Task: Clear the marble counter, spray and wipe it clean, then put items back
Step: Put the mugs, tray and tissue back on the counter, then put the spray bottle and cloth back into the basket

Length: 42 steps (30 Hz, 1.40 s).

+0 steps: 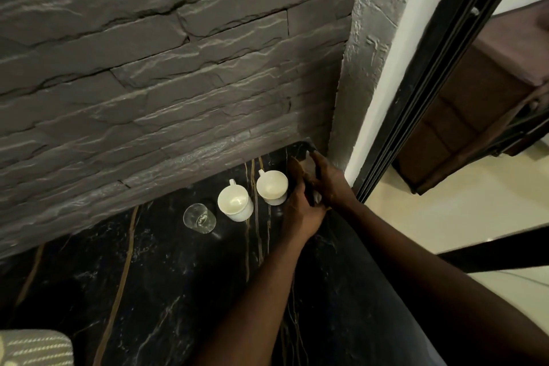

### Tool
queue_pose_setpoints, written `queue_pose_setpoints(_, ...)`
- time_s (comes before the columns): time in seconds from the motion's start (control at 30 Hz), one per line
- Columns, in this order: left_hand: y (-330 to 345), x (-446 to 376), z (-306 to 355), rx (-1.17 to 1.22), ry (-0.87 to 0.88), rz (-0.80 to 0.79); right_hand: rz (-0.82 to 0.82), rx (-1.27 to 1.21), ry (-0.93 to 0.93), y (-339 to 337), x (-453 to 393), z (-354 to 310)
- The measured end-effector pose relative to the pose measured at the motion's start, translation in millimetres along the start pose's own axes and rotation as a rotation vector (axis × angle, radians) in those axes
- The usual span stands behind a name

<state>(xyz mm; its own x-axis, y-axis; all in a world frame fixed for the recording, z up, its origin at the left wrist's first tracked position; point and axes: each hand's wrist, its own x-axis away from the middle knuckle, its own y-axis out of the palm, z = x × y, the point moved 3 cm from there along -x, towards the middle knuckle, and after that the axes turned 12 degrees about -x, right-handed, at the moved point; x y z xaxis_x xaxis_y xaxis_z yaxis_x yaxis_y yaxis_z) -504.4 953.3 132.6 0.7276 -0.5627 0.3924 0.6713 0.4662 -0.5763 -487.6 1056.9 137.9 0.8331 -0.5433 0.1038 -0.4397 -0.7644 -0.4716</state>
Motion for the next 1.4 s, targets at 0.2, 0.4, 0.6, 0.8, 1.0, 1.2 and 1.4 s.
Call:
queue_pose_setpoints(0.2,1.3,-0.6,-9.7,-0.003,0.002,-0.028,-0.015,0.026,-0.009,7.1,2.9,8.5)
queue_pose_setpoints(0.4,-0.5,3.3,-13.2,0.025,0.029,-0.002,0.000,-0.007,-0.043,6.9,6.7,5.3)
queue_pose_setpoints(0.6,-20.5,34.9,-19.2,0.093,0.061,0.060,0.088,-0.026,-0.225,10.1,36.5,-12.0)
queue_pose_setpoints(0.8,-67.5,107.4,-48.9,-0.116,0.065,0.195,0.060,-0.107,-0.327,46.2,105.5,-60.6)
queue_pose_setpoints(1.0,-128.1,216.8,-127.7,-0.385,0.029,0.397,-0.148,-0.197,-0.340,105.6,190.3,-115.6)
queue_pose_setpoints(1.2,-165.3,331.5,-202.1,-0.396,-0.019,0.557,-0.370,-0.208,-0.389,173.3,284.7,-157.1)
queue_pose_setpoints(1.4,-191.1,457.0,-290.3,-0.282,-0.089,0.708,-0.593,-0.098,-0.375,269.1,384.0,-190.1)
